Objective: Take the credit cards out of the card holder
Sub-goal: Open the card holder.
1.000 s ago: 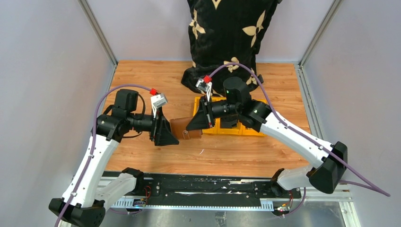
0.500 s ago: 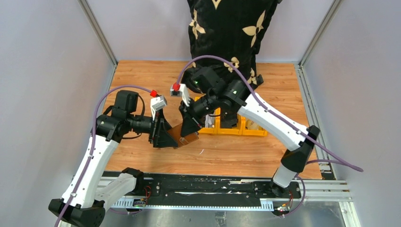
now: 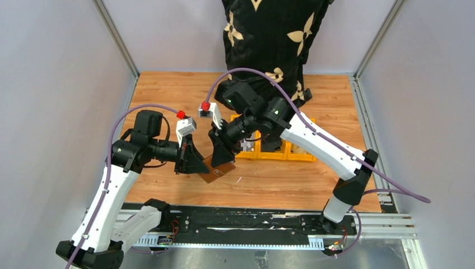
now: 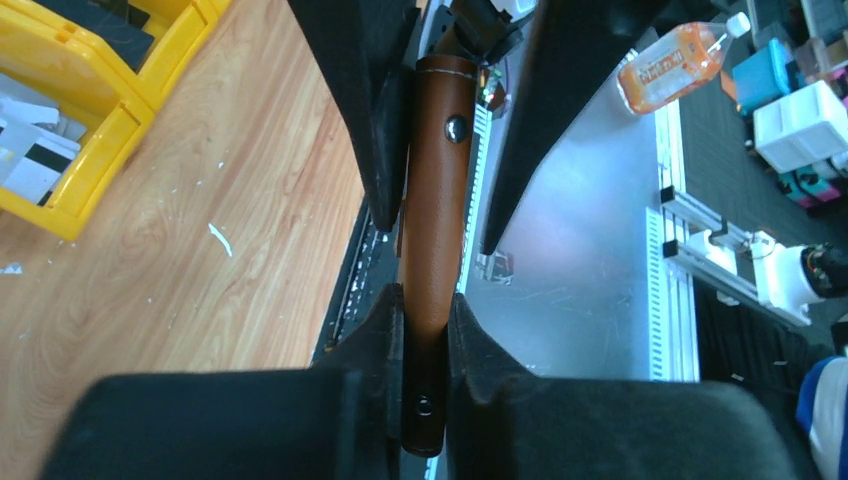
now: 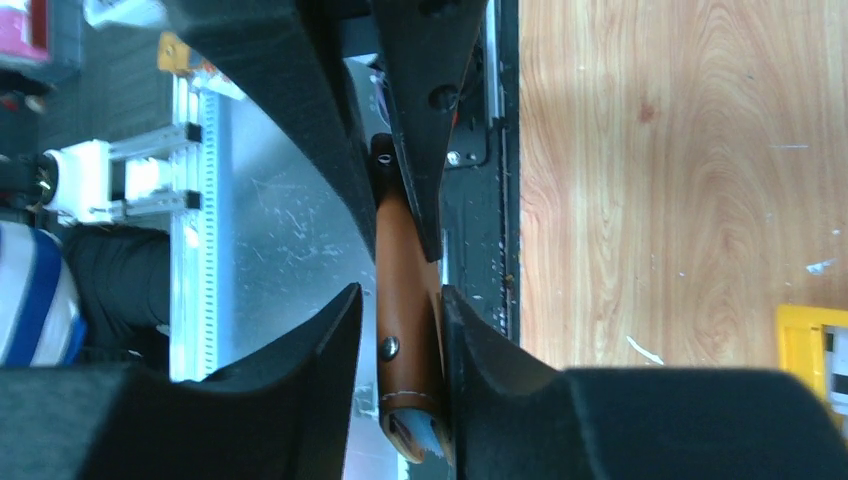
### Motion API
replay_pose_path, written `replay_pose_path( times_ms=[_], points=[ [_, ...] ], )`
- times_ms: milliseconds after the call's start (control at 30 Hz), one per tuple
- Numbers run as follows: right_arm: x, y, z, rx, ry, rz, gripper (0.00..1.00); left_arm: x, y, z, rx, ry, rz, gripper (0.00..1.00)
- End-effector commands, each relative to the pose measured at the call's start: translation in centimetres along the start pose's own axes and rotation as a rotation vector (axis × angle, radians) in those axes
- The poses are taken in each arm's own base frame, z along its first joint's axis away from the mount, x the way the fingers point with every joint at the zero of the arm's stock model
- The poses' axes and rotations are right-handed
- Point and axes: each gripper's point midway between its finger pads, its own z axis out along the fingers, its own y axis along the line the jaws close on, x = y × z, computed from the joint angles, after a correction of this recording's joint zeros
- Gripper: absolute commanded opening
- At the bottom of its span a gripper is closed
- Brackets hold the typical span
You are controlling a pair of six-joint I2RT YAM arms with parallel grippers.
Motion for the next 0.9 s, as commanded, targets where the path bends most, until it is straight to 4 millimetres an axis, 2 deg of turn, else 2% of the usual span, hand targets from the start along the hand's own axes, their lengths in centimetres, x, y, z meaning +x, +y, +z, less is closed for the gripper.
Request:
replay_pose_path(
  times_ms=[0,100,133,233,367,567,633,767,833,867],
  points=[
    [-3.4,1.6,-2.2,-0.049,-0.244,0.04,0.43,-1.0,-0.3,-0.4,-0.033,-0.003,0.031,0.0],
    [-4.4,1.3,-3.8,-0.05,-0.458,0.075,0.49,-2.2,-0.8,-0.8,-0.047,-0.026,0.047,0.0],
    [-5.3,1.9,-4.8,-0.063,-0.553,0.041,0.53,-2.7,-0.9,-0.9,-0.06,-0.044,0.05,0.0],
    [-4.8,2.3,-6.3,-0.039,-0.679,0.048,0.6,-4.6,-1.0,-1.2,-0.106,-0.119,0.089,0.0],
    [-4.3,2.1,-6.8,-0.046,-0.775,0.084,0.61,-7.7,-1.9,-1.5,-0.117,-0.306,0.072,0.0],
    [-4.8,1.7,-6.7,-0.1,-0.863,0.137,0.59,-8.6,-2.1,-1.7,-0.112,-0.404,-0.008,0.0],
    [-5.2,1.8,-6.7,-0.124,-0.891,0.145,0.55,-8.5,-2.3,-1.7,-0.107,-0.41,-0.031,0.0],
    [-5.8,2.5,-6.9,-0.187,-0.91,0.133,0.3,-8.0,-2.4,-1.6,-0.095,-0.416,-0.064,0.0],
    [-5.8,3.0,-7.0,-0.198,-0.901,0.117,0.23,-7.2,-2.1,-1.3,-0.094,-0.395,-0.088,0.0],
    [-5.7,3.2,-7.1,-0.202,-0.89,0.11,0.2,-6.8,-1.9,-1.2,-0.096,-0.382,-0.096,0.04]
  ],
)
